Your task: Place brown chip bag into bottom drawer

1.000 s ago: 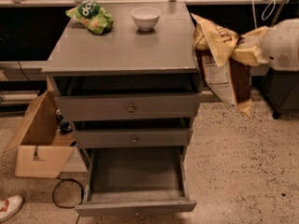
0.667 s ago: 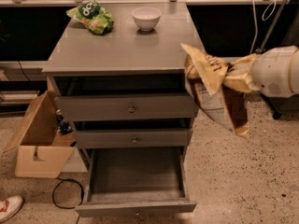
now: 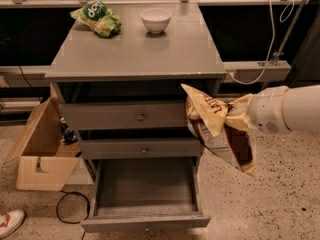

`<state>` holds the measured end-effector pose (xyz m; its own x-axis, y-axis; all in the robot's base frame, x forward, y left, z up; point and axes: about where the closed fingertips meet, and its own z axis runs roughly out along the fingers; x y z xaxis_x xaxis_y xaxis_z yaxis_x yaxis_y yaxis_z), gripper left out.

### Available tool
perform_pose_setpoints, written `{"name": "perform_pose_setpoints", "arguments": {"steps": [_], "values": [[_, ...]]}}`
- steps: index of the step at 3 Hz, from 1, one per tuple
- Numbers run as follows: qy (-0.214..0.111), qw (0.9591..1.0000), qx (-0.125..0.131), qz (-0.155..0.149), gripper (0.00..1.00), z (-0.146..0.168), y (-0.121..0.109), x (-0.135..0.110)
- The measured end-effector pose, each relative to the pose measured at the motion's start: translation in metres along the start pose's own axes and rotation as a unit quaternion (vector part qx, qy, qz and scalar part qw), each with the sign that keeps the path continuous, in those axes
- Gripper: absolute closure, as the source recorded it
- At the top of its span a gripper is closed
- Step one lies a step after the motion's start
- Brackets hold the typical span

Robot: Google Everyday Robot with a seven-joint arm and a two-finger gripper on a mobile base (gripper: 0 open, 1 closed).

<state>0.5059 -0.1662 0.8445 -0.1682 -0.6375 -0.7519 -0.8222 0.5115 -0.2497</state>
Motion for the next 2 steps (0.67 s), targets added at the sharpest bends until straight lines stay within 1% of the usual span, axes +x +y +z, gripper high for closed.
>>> {"name": "perform_pose_setpoints", "arguments": {"steps": [1,2], "values": [[0.000,1.0000,0.000,0.000,1.00,0.000,0.000,0.000],[0.021,0.9993,-0.028,0.015,1.00,0.033,0.013,0.028]]}}
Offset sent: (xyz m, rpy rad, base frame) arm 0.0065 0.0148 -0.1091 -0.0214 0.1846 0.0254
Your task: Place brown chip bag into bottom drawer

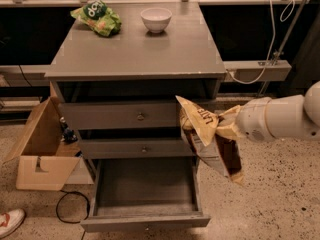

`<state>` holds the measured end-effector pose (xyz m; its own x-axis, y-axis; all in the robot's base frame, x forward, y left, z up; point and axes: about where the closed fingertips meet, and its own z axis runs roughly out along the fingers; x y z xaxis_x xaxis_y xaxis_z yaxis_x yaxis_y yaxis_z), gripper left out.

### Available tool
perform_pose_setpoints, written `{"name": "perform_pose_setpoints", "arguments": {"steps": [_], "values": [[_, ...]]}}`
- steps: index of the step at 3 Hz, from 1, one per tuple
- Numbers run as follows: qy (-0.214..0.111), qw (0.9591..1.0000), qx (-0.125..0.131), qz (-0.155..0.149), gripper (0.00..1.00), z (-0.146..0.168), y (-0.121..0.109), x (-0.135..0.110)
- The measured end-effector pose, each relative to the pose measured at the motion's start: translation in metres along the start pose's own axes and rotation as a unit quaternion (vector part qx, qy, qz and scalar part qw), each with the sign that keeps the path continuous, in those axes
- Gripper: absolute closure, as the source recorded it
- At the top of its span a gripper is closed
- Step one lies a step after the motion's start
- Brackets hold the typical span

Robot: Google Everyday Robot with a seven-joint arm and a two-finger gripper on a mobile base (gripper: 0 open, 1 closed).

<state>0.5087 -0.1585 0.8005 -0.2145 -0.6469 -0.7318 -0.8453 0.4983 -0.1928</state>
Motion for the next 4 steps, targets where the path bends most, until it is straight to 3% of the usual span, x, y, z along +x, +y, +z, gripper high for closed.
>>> {"name": "perform_pose_setpoints", "arguments": {"steps": [1,2,3,4], "values": [[0.024,0.9986,-0.046,0.007,1.00,0.067,0.021,0.042],[0.031,0.9944,-0.093,0.039,1.00,0.141,0.043,0.090],[0.048,0.9854,-0.146,0.074,1.00,0.225,0.079,0.136],[0.053,0.9848,-0.146,0.077,1.00,0.231,0.080,0.141]]}}
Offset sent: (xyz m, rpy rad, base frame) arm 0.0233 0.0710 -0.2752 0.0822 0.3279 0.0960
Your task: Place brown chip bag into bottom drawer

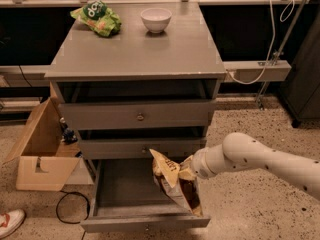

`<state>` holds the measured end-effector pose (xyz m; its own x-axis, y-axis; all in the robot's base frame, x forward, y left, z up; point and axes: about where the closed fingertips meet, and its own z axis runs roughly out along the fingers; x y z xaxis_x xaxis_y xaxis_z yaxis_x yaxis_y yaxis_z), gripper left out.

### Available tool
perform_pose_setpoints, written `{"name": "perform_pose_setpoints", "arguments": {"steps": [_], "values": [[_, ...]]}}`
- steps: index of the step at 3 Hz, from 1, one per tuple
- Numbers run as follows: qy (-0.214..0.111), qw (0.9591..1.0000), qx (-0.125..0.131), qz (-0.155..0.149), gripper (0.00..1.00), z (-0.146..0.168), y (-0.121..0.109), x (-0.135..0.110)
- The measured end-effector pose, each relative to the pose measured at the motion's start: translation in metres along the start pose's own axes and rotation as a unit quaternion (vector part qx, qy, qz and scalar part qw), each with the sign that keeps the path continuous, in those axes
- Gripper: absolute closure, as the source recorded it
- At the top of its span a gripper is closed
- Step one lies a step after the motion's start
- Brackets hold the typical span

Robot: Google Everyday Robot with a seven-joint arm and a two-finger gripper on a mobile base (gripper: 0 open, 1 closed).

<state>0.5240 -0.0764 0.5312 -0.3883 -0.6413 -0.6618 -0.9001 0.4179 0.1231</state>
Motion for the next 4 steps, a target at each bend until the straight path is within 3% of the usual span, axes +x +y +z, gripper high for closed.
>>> {"name": "perform_pose_setpoints", "arguments": {"steps": [1,2,3,4], "values": [[0.048,0.9986,0.016,0.015,1.00,0.060,-0.039,0.032],[0.089,0.9949,0.016,0.044,1.00,0.137,-0.085,0.073],[0.098,0.9929,0.010,0.066,1.00,0.179,-0.110,0.095],[0.085,0.9913,0.002,0.100,1.00,0.217,-0.126,0.114]]}}
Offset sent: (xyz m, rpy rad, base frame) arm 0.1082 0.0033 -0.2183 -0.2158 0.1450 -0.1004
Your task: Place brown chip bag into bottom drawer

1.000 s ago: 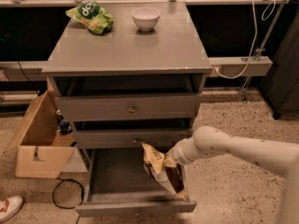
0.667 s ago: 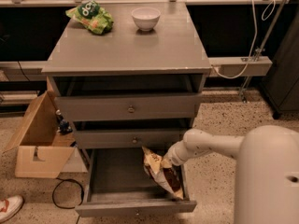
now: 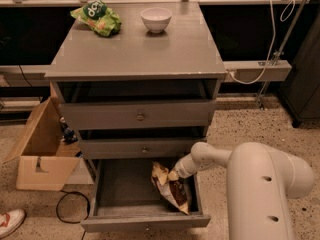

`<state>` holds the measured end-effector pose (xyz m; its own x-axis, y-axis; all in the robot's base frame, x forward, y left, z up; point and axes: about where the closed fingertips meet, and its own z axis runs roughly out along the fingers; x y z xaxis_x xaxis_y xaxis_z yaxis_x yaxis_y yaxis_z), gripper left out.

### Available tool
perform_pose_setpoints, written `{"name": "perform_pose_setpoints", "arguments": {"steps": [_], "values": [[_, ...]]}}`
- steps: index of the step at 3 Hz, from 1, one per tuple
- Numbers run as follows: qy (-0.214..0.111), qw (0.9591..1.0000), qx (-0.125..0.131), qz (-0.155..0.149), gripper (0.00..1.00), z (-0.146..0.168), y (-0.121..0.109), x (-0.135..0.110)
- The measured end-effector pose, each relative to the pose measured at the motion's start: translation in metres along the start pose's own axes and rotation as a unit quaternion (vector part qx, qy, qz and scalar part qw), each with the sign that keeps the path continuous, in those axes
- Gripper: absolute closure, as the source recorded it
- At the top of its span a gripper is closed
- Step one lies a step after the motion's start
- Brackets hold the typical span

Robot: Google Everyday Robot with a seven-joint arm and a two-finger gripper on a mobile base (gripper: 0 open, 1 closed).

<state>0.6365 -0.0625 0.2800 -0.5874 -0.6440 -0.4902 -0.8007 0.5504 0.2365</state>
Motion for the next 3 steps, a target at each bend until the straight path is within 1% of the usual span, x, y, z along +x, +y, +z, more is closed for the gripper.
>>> {"name": "perform_pose_setpoints", "arguments": {"steps": [1,2,3], "values": [[-0.019,0.9994,-0.006,0.027,1.00,0.029,-0.007,0.008],[-0.042,0.9978,-0.011,0.049,0.85,0.044,-0.010,0.013],[-0.071,0.9957,-0.016,0.058,0.61,0.045,-0.010,0.013]]}}
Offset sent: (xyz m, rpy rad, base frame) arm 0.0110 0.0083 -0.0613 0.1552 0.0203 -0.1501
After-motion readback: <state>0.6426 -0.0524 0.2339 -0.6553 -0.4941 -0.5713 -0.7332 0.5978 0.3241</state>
